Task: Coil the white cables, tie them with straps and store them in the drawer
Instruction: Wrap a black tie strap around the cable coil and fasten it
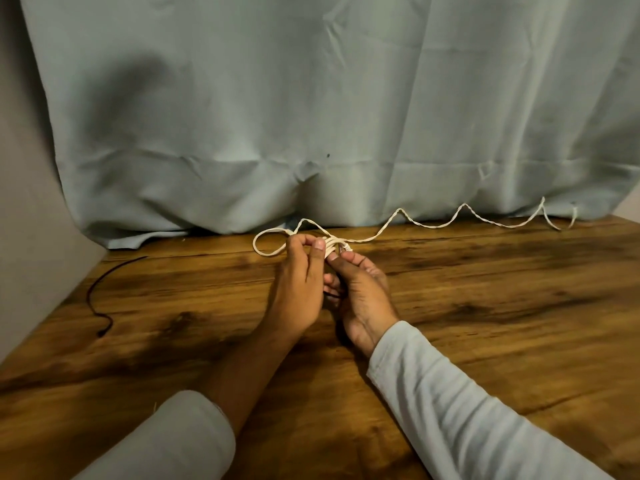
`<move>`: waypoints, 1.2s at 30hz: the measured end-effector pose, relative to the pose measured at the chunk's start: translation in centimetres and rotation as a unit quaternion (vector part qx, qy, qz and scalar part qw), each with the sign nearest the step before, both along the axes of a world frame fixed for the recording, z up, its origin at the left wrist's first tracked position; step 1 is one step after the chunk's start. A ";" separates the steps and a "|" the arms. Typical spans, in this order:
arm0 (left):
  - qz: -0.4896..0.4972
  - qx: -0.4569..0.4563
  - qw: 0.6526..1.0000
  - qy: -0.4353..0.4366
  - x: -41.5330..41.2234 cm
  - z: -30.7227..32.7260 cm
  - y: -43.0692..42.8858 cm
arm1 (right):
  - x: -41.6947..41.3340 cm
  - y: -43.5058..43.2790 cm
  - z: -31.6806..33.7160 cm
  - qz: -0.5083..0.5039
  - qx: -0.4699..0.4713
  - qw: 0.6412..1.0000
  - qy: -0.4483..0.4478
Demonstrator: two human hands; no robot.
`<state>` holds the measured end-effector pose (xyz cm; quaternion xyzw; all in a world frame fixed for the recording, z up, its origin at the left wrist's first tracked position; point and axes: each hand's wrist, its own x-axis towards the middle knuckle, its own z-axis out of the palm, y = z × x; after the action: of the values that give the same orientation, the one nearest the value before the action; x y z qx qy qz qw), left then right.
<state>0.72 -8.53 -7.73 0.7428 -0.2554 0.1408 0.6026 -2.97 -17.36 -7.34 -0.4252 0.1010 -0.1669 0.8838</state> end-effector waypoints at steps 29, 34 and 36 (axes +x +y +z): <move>0.009 0.051 0.996 -0.067 1.5 -0.8 0.6 | -0.3 -1.7 -0.1 0.072 -0.166 0.982 0.056; 0.050 0.077 0.991 -0.098 2.1 -0.7 1.3 | -0.6 -2.1 0.5 0.107 -0.156 0.979 0.076; 0.079 0.086 0.987 -0.106 2.9 -0.8 2.0 | -0.8 -2.5 1.0 0.128 -0.142 0.978 0.083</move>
<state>3.65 -6.53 -8.55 0.7909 -0.2693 0.2434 0.4928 -3.77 -19.85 -6.36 -0.5680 0.0943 -0.0295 0.8171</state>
